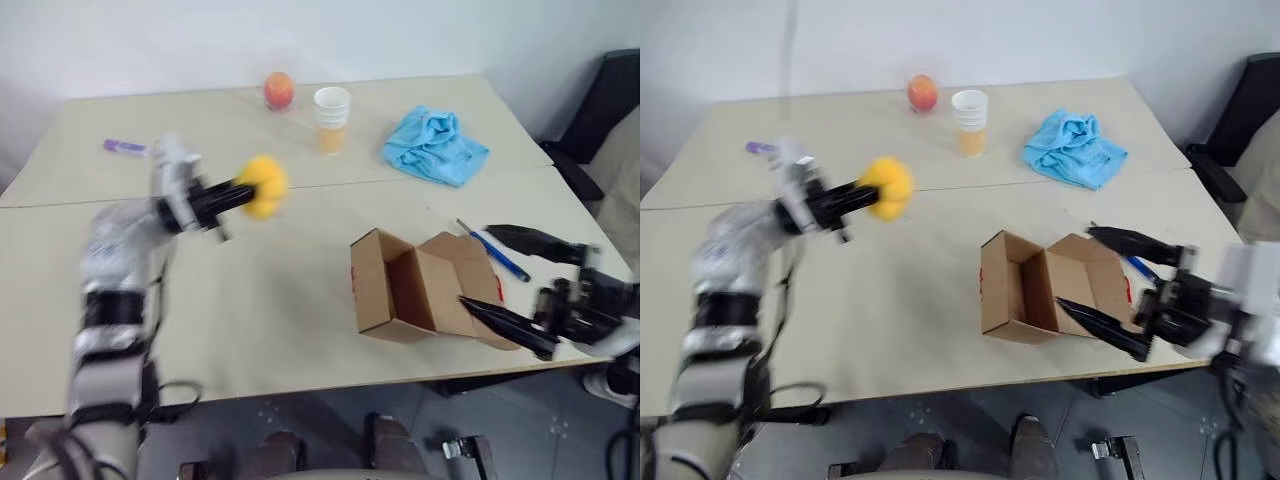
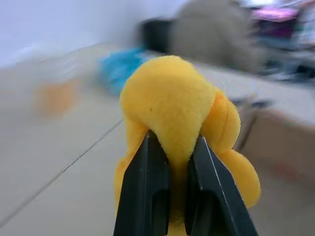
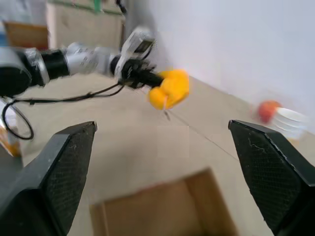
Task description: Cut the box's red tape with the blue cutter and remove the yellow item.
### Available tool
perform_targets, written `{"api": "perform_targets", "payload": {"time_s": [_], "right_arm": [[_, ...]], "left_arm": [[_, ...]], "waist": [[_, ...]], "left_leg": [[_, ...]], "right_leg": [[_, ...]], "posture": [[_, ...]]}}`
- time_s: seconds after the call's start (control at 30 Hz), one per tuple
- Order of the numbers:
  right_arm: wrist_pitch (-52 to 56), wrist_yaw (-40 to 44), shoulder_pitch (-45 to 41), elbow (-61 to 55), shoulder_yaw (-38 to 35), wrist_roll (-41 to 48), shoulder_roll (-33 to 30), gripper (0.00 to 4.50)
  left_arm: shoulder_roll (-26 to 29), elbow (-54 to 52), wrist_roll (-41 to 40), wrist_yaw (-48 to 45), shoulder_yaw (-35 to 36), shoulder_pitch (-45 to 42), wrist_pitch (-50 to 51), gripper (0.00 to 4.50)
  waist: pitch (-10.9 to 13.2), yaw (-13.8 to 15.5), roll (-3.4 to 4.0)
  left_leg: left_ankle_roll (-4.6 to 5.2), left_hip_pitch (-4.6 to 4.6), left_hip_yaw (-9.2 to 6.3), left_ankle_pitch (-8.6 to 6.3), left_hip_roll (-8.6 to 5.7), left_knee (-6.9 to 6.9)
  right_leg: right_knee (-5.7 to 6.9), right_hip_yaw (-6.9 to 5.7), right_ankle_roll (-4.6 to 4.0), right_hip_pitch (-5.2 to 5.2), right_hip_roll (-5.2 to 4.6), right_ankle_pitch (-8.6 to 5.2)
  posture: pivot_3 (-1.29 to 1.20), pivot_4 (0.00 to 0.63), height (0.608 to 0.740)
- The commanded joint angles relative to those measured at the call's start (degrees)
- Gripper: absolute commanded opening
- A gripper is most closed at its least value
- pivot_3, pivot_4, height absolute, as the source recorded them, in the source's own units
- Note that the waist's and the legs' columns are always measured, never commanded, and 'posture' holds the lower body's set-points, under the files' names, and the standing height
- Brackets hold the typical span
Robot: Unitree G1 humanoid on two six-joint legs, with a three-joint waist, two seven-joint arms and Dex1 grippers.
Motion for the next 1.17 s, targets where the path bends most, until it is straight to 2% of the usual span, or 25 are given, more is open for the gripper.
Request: {"api": "perform_targets", "payload": {"time_s": [0.03, 0.17, 0.27, 0.4, 0.5, 0.63, 0.67, 0.8, 0.93, 1.03, 1.17], "right_arm": [[-0.99, 2.47, -3.88, 2.48, 7.29, -2.95, 1.43, 4.5], [-3.58, 5.68, -9.83, 6.92, 12.59, -5.34, 4.12, 4.5], [-6.55, 8.69, -11.95, 10.7, 14.13, -8.03, 4.79, 4.5], [-7.34, 9.06, -12.19, 12.27, 13.46, -8.48, 4.68, 4.5], [-7.98, 9.76, -12.07, 14.13, 12.11, -8.61, 4.21, 4.5], [-8.36, 11.55, -10.76, 15.88, 9.42, -7.66, 2.82, 4.5], [-8.3, 12.2, -10.26, 16.16, 8.71, -7.49, 2.38, 4.5], [-8.35, 14.87, -8.11, 17.24, 6.03, -6.9, 0.88, 4.5], [-9.67, 18.06, -5.6, 18.21, 3.2, -7.37, -0.78, 4.5], [-12.51, 21.39, -2.1, 19.34, 1.31, -9.04, -2.01, 4.5], [-17.61, 23.28, 1.81, 21.52, -0.47, -11.91, -2.0, 4.5]], "left_arm": [[3.09, -10.62, -3.12, 3.91, 8.18, 11.57, 0.87, 0.0], [3.75, -16.2, -4.96, 9.35, 16.74, 25.79, 3.37, 0.0], [3.49, -17.05, -8.4, 11.02, 20.03, 30.72, 7.44, 0.95], [3.99, -19.48, -8.91, 10.51, 17.44, 32.24, 7.95, 2.19], [5.15, -21.41, -11.14, 10.15, 17.05, 31.68, 10.57, 3.11], [7.73, -22.58, -10.49, 11.0, 19.59, 32.0, 8.2, 4.31], [8.81, -23.61, -10.51, 10.27, 20.21, 33.17, 7.99, 4.46], [12.44, -24.41, -10.88, 4.92, 23.04, 39.85, 6.71, 4.46], [15.1, -24.97, -4.01, 2.66, 24.74, 49.77, -1.15, 4.46], [13.14, -27.63, -3.65, 0.98, 25.63, 55.93, -4.26, 4.46], [8.94, -28.06, -2.27, 6.04, 23.85, 55.88, -7.39, 4.46]], "waist": [[0.01, 0.22, -0.06], [0.01, 1.56, -0.1], [0.02, 2.01, -0.1], [0.01, 2.92, -0.1], [0.01, 2.62, -0.09], [0.01, 1.61, -0.09], [0.01, 1.5, -0.09], [0.01, 0.63, -0.05], [0.03, 0.1, -0.02], [0.04, 0.27, -0.01], [0.05, 1.16, -0.01]], "left_leg": [[0.02, -0.02, 0.0, -0.01, 0.0, 0.0], [0.06, -0.14, -0.14, -0.04, -0.03, 0.12], [0.06, -0.07, -0.19, -0.04, 0.0, 0.16], [0.06, -0.02, -0.24, -0.04, -0.01, 0.2], [0.03, 0.0, -0.21, -0.06, 0.01, 0.18], [0.01, 0.01, -0.2, -0.06, 0.05, 0.07], [0.01, 0.01, -0.2, -0.06, 0.05, 0.03], [0.0, 0.06, -0.08, -0.07, 0.08, -0.18], [0.0, 0.09, 0.01, -0.07, 0.15, -0.43], [0.0, 0.09, 0.03, -0.07, 0.16, -0.44], [0.02, 0.12, 0.03, -0.08, 0.15, -0.43]], "right_leg": [[0.0, -0.04, -0.05, -0.03, -0.01, 0.02], [-0.09, -0.18, -0.19, 0.03, -0.02, 0.11], [-0.1, -0.25, -0.2, 0.2, -0.01, 0.12], [-0.11, -0.29, -0.21, 0.32, -0.02, 0.12], [-0.11, -0.27, -0.21, 0.3, -0.01, 0.12], [-0.11, -0.28, -0.24, 0.24, 0.01, 0.1], [-0.11, -0.28, -0.25, 0.21, 0.01, 0.09], [-0.2, -0.25, -0.28, 0.15, 0.0, 0.08], [-0.23, -0.25, -0.42, 0.03, 0.01, 0.0], [-0.25, -0.25, -0.42, 0.05, 0.0, 0.0], [-0.31, -0.26, -0.42, 0.15, -0.02, 0.0]], "posture": [[0.0, 0.15, 0.74], [0.0, 0.15, 0.74], [0.0, 0.15, 0.74], [0.0, 0.15, 0.74], [0.0, 0.15, 0.74], [0.0, 0.15, 0.74], [0.0, 0.15, 0.74], [0.0, 0.15, 0.74], [0.0, 0.15, 0.74], [0.0, 0.15, 0.74], [0.0, 0.15, 0.74]]}}
